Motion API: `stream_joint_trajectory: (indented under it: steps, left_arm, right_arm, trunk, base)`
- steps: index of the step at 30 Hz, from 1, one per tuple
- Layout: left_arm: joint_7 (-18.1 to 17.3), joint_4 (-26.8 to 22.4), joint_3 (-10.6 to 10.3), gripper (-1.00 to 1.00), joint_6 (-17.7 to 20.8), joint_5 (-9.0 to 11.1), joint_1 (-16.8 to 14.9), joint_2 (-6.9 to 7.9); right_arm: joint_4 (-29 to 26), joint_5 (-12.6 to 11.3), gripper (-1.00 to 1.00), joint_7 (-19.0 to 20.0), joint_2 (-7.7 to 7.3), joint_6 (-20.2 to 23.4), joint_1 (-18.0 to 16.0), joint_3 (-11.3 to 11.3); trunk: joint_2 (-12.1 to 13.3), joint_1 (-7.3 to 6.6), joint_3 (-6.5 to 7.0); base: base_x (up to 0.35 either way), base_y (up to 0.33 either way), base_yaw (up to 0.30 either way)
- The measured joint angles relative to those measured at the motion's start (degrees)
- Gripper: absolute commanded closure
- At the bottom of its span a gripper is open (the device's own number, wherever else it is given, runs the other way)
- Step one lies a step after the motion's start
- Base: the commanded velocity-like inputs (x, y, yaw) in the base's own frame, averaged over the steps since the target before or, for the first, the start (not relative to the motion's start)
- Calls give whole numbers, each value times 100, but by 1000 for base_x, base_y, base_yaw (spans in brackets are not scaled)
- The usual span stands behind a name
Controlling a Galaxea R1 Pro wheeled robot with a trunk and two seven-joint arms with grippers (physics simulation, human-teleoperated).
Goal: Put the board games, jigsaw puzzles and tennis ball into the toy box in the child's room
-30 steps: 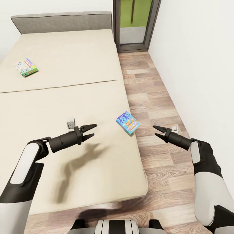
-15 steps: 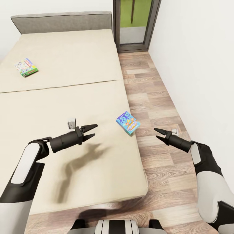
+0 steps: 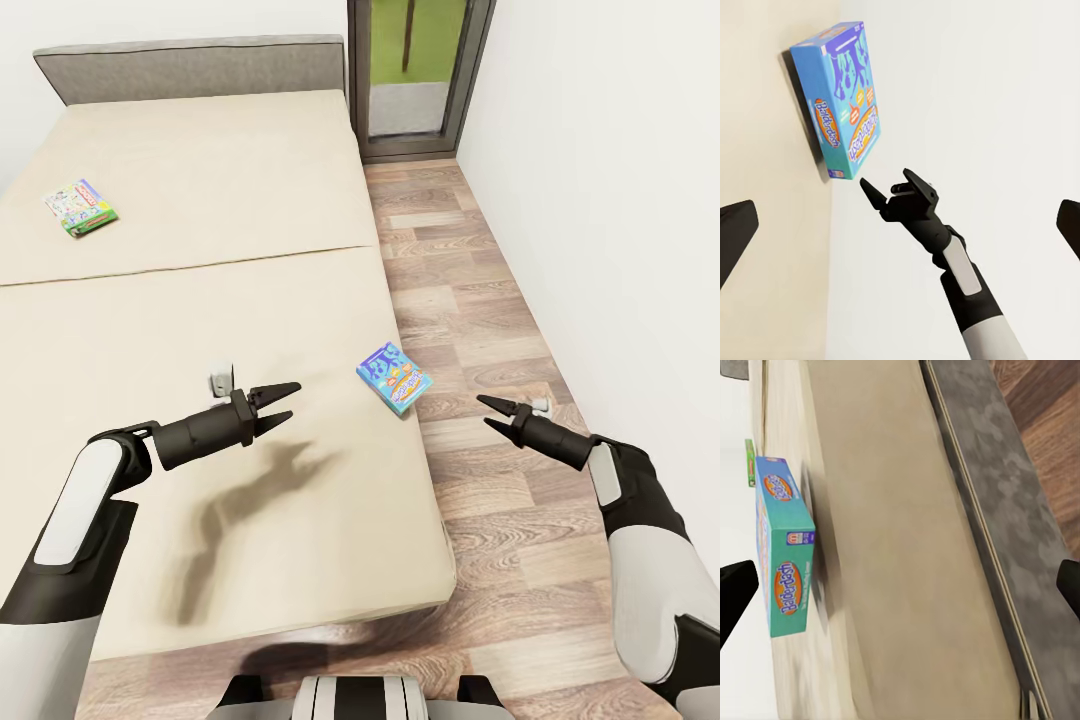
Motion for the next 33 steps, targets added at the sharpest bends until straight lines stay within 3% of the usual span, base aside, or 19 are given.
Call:
stream_joint_trajectory:
  steps: [8, 33]
  left_arm:
    - [-3, -1, 1, -100, 0, 1, 1, 0]
    - [-41, -1, 18, -100, -1, 2, 7, 7]
  right_arm:
    - [22, 0, -100, -2, -6, -18, -7, 2]
    - [5, -1, -100, 50, 27, -104, 3, 28]
  trunk:
    - [0, 0, 0]
    - [0, 0, 0]
  base:
    - [0, 0, 67]
    - [0, 0, 212]
